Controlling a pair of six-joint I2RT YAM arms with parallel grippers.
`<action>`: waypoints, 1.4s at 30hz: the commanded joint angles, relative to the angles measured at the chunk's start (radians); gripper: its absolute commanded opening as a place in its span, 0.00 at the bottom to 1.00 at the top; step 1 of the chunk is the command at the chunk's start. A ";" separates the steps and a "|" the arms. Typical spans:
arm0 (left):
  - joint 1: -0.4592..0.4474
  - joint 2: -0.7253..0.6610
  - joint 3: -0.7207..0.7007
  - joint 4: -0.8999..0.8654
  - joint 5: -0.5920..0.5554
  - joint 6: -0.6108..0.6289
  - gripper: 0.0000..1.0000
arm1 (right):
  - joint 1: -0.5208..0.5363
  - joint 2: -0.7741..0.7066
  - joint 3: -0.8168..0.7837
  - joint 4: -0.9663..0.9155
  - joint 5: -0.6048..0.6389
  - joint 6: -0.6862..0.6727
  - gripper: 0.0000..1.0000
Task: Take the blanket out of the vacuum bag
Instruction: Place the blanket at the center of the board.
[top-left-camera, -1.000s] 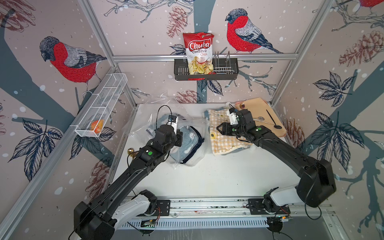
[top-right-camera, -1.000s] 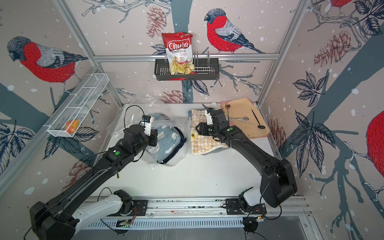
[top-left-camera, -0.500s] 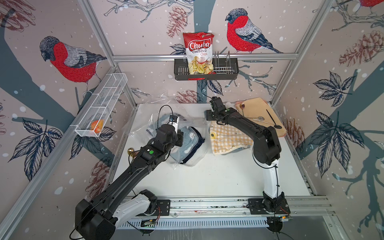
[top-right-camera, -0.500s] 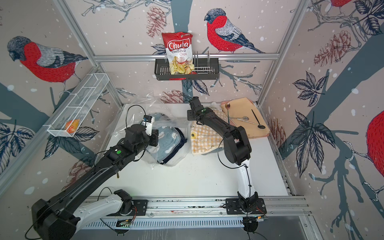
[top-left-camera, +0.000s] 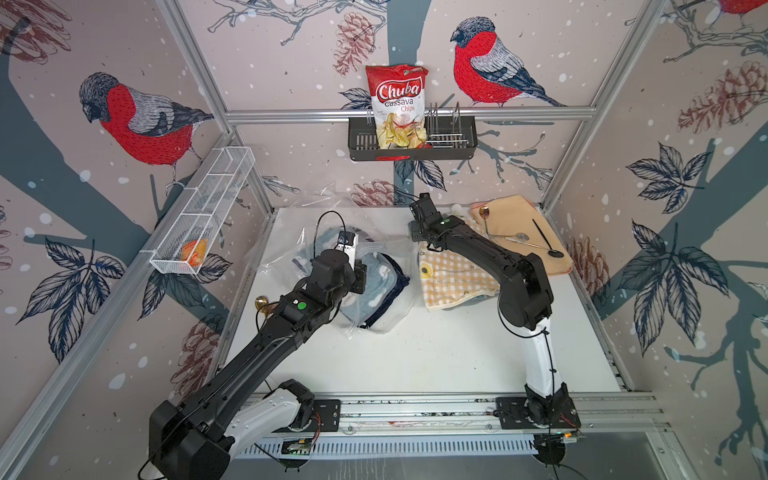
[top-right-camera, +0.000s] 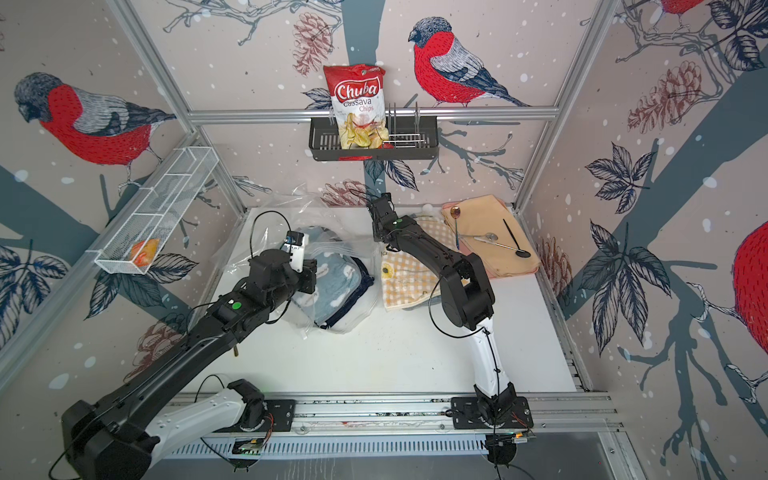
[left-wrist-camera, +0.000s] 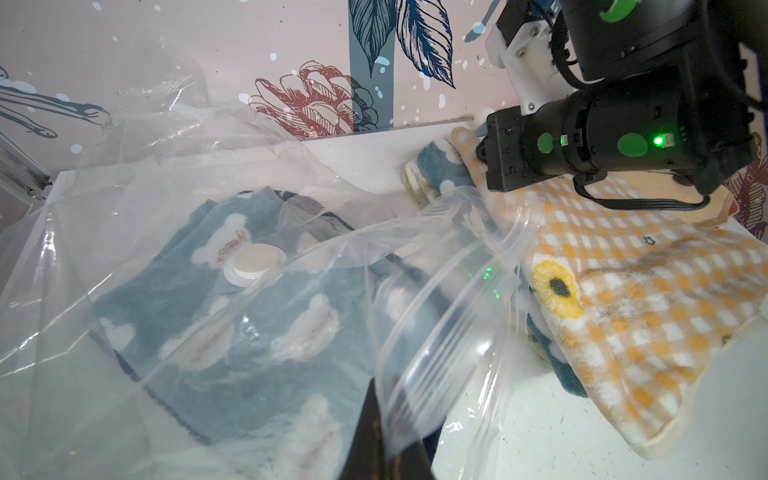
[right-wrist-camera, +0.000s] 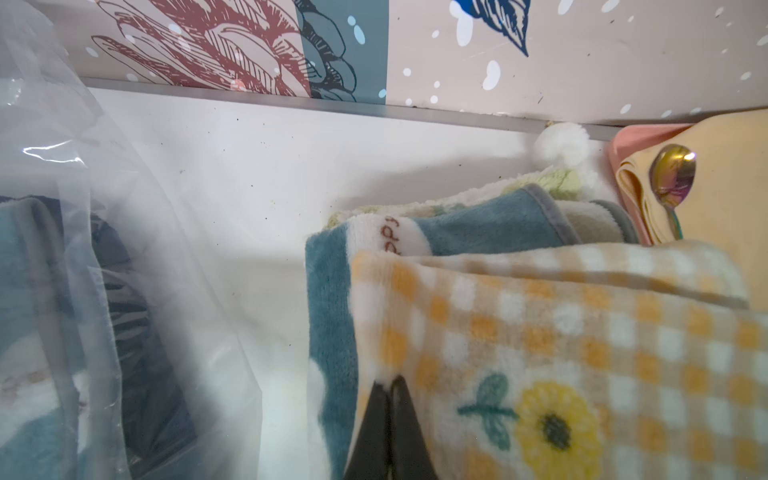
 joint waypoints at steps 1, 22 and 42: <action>0.002 -0.004 -0.001 0.034 0.010 0.001 0.05 | 0.006 -0.032 -0.009 0.033 0.018 -0.004 0.00; 0.002 0.010 -0.001 0.035 0.011 0.001 0.05 | -0.024 -0.017 -0.108 0.275 -0.199 -0.010 0.02; 0.002 0.016 0.003 0.027 -0.025 0.004 0.04 | -0.074 -0.234 -0.243 0.309 -0.363 0.065 0.63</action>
